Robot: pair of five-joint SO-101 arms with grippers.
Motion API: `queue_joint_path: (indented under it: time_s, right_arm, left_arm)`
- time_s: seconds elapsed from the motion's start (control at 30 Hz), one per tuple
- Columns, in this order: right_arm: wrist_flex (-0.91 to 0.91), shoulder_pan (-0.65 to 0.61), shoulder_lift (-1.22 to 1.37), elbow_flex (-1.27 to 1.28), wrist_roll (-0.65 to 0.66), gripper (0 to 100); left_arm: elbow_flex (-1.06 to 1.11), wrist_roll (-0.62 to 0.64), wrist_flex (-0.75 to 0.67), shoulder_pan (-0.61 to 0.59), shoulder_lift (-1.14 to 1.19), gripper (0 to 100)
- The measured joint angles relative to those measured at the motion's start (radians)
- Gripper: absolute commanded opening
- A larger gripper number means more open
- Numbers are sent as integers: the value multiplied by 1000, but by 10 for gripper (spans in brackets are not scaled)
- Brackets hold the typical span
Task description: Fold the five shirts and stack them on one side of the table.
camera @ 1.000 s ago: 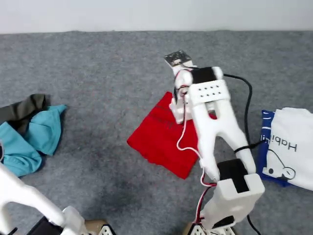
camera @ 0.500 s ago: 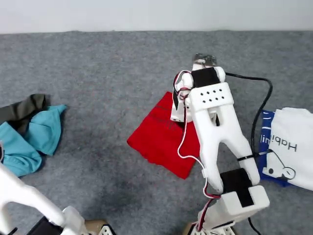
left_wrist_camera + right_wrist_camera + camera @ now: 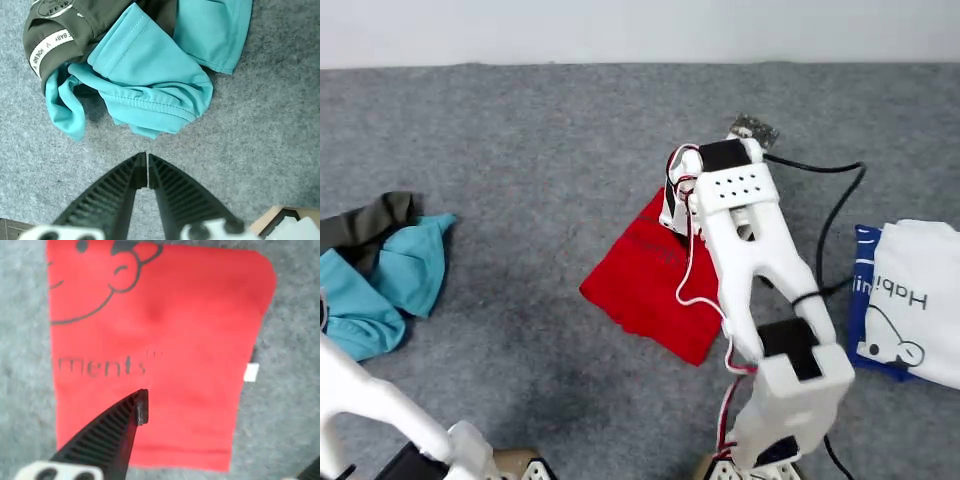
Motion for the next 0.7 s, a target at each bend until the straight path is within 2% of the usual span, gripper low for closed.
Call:
queue_joint_path:
  time_s: [0.33, 0.5, 0.57, 0.7]
  right_arm:
    - [-198, 2, 279, -2, -6, 504]
    - [-216, 6, 338, -21, -6, 500]
    - [-213, 6, 348, -29, -6, 459]
    - [-172, 15, 367, -74, -6, 266]
  left_arm:
    - [0, -2, 0, 0, 0, 17]
    - [0, -2, 0, 0, 0, 17]
    - [0, -2, 0, 0, 0, 17]
    - [0, -2, 0, 0, 0, 17]
